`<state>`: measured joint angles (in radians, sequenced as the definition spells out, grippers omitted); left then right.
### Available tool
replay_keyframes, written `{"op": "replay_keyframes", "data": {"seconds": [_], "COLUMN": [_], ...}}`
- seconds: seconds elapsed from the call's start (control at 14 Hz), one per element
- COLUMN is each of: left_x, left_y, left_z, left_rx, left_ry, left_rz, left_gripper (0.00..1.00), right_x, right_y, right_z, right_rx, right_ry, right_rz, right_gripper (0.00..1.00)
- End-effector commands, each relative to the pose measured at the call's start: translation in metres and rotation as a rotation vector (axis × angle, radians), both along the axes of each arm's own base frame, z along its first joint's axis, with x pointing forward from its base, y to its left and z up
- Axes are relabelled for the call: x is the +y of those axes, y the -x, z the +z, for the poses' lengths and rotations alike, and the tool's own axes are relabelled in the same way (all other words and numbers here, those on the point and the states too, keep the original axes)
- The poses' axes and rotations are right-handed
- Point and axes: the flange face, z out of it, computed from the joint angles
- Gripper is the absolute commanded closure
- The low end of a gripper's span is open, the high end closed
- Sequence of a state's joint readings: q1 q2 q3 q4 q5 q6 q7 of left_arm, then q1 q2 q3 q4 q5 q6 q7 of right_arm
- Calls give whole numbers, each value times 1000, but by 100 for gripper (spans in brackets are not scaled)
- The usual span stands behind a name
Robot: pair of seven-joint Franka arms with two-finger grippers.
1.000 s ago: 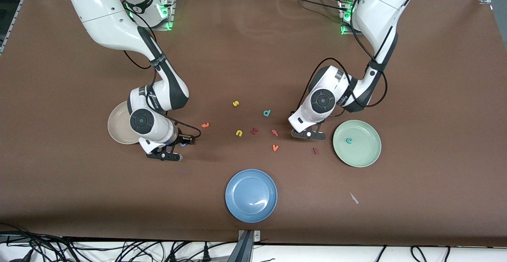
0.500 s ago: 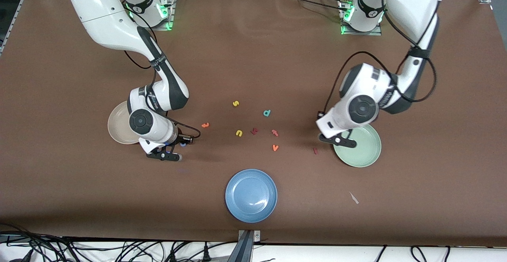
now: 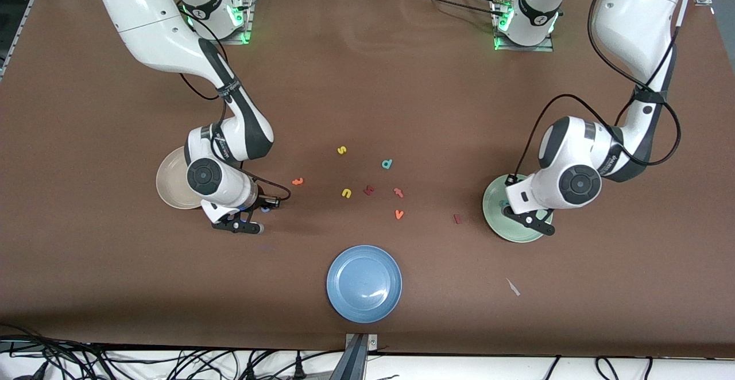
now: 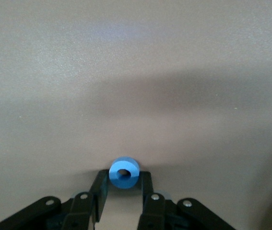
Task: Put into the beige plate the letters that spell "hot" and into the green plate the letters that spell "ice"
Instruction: 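Drop the blue o on the beige plate while the left gripper drops e on green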
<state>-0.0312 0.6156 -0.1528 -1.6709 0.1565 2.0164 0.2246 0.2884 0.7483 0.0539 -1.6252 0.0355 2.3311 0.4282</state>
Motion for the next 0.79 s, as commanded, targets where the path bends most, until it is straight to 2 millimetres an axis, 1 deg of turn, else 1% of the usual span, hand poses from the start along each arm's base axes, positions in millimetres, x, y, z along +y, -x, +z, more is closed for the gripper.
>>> {"op": "replay_keyframes", "data": {"seconds": [0.0,0.07,0.14,0.21,0.29,0.36,0.43,0.5,0.64,0.71], "left_x": [25,27,26,26,26,26,26,24,17,12], "left_y": [-8,-8,-8,-8,-8,-8,-8,-8,-10,-10], "left_z": [-29,-38,-41,-45,-50,-51,-47,-44,-17,-1], "left_rx": [9,10,-1,0,1,-3,-5,-2,-15,-22], "left_ry": [25,30,34,36,38,39,37,36,29,26], "left_rz": [-86,-88,-90,-89,-89,-88,-89,-90,-98,-103], "left_gripper": [100,100,100,98,47,15,0,0,0,0], "right_x": [0,0,0,1,1,1,1,2,2,-1], "right_y": [0,0,0,0,0,0,0,-1,-4,-3], "right_z": [1,1,1,1,1,1,1,3,12,13], "right_rx": [1,2,5,5,5,6,7,8,4,27], "right_ry": [-18,-20,-29,-33,-33,-33,-32,-32,-33,-22], "right_rz": [-13,-20,-30,-34,-37,-44,-43,-51,-62,-57], "right_gripper": [71,73,75,76,76,77,78,79,79,79]}}
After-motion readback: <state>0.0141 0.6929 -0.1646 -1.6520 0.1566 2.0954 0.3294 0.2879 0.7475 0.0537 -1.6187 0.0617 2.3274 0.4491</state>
